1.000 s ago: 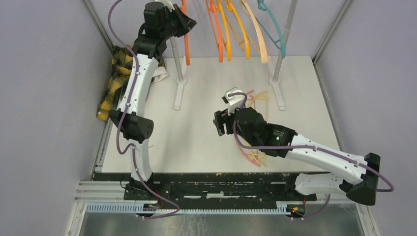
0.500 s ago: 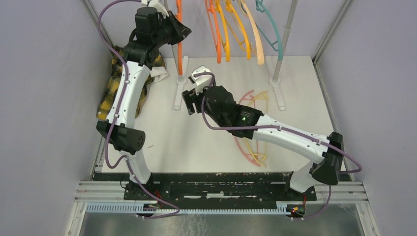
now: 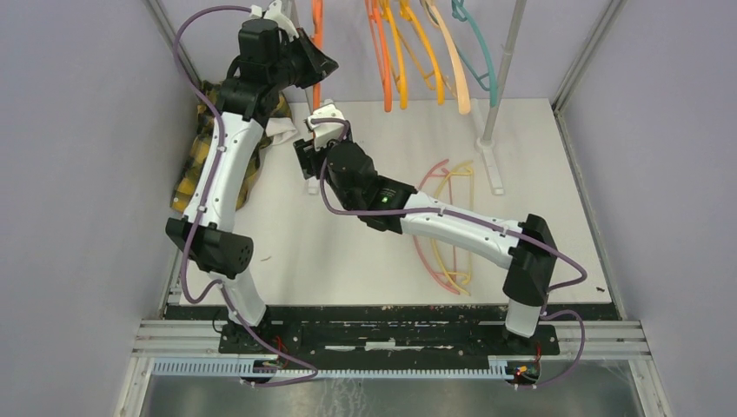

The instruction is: Organize the hangers

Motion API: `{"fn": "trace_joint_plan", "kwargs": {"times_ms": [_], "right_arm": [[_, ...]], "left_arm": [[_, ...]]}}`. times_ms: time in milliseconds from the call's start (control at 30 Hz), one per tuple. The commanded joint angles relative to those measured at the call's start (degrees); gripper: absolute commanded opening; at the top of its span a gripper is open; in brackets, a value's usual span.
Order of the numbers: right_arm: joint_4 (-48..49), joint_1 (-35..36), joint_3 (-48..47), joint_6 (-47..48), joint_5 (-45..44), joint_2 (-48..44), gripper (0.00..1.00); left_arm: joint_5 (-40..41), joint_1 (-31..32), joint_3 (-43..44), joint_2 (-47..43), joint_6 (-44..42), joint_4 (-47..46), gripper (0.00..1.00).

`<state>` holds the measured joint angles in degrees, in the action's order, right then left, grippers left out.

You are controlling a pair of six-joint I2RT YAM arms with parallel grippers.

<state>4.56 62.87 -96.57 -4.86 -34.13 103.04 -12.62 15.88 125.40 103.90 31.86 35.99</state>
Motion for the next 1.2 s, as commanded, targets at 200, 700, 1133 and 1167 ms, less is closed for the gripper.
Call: {"fn": "trace_joint_plan", "kwargs": {"times_ms": [200, 700, 1133, 1167], "right_arm": [[15.62, -0.04, 0.04, 6.07, -9.79, 3.35, 0.53], [16.49, -0.07, 1.98, 6.14, -8.88, -0.39, 0.59], [17.69, -3.13, 4.47, 6.57, -7.49, -2.88, 0.03], [17.49, -3.68, 4.48, 6.54, -7.26, -3.28, 0.01]], "left_arm": [[-2.16, 0.47, -2.74, -9.07, -1.99, -1.03, 0.03], [-1.44, 0.47, -10.56, -12.7, -1.89, -4.34, 0.03], [-2.73, 0.49, -19.38, -18.84, -6.24, -5.52, 0.41], [-2.71, 0.47, -21.67, -20.3, -6.94, -6.66, 0.55]]}}
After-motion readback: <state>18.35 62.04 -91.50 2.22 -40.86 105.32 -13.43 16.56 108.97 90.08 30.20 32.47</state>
